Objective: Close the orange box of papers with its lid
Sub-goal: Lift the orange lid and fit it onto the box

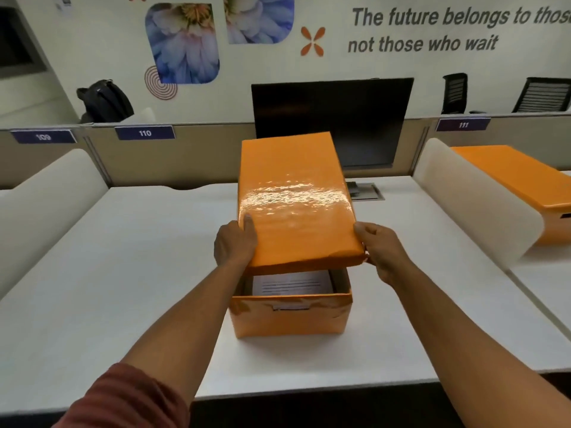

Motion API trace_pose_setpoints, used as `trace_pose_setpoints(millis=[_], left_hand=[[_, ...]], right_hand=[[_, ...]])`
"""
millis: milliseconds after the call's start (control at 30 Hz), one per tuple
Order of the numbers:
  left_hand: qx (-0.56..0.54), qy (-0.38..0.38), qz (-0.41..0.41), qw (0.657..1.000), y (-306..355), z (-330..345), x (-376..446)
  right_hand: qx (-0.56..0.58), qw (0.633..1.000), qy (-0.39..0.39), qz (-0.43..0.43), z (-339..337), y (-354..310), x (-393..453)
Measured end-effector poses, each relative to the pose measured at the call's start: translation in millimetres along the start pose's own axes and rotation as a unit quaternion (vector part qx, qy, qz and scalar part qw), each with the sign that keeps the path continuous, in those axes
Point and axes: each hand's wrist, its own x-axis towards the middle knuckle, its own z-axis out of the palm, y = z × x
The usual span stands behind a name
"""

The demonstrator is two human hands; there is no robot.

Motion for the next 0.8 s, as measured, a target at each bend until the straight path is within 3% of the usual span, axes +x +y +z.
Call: trace_pose_setpoints(millis=[267, 600, 800], left_hand=[[0.093, -0.031, 0.0, 0.995, -30.4, -10.8, -4.3], [0.107, -0.111, -0.008, 0.988, -44.8, -12.6, -5.4], [0.122, -0.131, 0.046, 0.983, -52.4, -13.2, -5.2]], right_hand=[[-0.023, 0.999, 0.004, 0.04, 19.5, 31.3, -10.3], [-0.031, 0.998, 0.013, 0.054, 20.6, 48.7, -25.6], [-0.029, 0.997, 0.034, 0.07, 21.5, 64.7, -28.1]])
